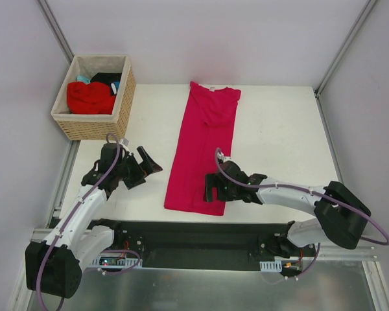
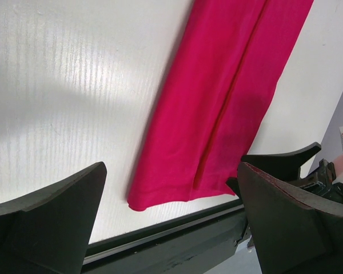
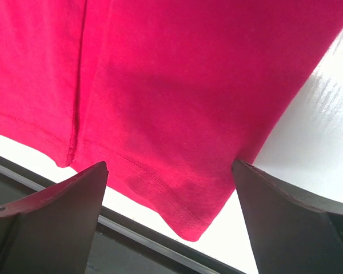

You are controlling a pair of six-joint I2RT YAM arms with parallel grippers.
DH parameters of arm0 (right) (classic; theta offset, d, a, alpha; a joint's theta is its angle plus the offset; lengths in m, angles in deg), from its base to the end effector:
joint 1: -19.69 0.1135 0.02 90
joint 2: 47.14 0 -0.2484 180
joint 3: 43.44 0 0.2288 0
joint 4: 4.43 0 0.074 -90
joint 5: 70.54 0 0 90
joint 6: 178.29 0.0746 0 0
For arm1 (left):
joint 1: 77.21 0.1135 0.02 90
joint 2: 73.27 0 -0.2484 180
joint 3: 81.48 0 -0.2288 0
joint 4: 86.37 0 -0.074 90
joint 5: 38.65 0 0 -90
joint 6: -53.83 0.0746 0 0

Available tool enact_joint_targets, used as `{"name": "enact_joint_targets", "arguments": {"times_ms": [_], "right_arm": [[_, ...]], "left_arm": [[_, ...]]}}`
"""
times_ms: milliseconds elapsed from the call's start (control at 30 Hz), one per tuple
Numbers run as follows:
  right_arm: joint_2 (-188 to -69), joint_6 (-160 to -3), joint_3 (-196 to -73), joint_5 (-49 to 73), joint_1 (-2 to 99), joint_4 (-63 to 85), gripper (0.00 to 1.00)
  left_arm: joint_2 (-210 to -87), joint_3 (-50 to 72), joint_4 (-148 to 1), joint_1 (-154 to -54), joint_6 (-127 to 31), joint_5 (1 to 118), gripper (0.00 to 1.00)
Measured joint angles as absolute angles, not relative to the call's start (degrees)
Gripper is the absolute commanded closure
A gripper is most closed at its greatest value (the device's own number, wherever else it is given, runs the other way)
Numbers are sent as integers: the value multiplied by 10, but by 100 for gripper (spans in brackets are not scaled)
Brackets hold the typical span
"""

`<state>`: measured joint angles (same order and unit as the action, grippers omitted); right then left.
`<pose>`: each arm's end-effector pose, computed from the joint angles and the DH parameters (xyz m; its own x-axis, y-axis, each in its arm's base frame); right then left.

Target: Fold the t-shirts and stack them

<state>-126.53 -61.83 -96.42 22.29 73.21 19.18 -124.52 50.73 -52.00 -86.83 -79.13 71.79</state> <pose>0.1662 0.2186 0.1421 -0.7573 -0.2756 -0.5921 -0.4991 0.8290 0.2524 0.1993 -0.0602 0.2052 -0.7346 -0.5232 -0.4321 -0.0985 0.7122 -0.6950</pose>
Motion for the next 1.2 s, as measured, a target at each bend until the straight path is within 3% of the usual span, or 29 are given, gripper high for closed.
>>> {"name": "enact_joint_targets", "arguments": {"times_ms": [400, 1200], "right_arm": [[-1217, -569, -912, 255, 735, 153, 4], [-1129, -538, -888, 374, 734, 343, 4]], "left_arm": [[-1259, 508, -522, -868, -792, 718, 1], [-1287, 553, -574, -869, -804, 751, 1]]}}
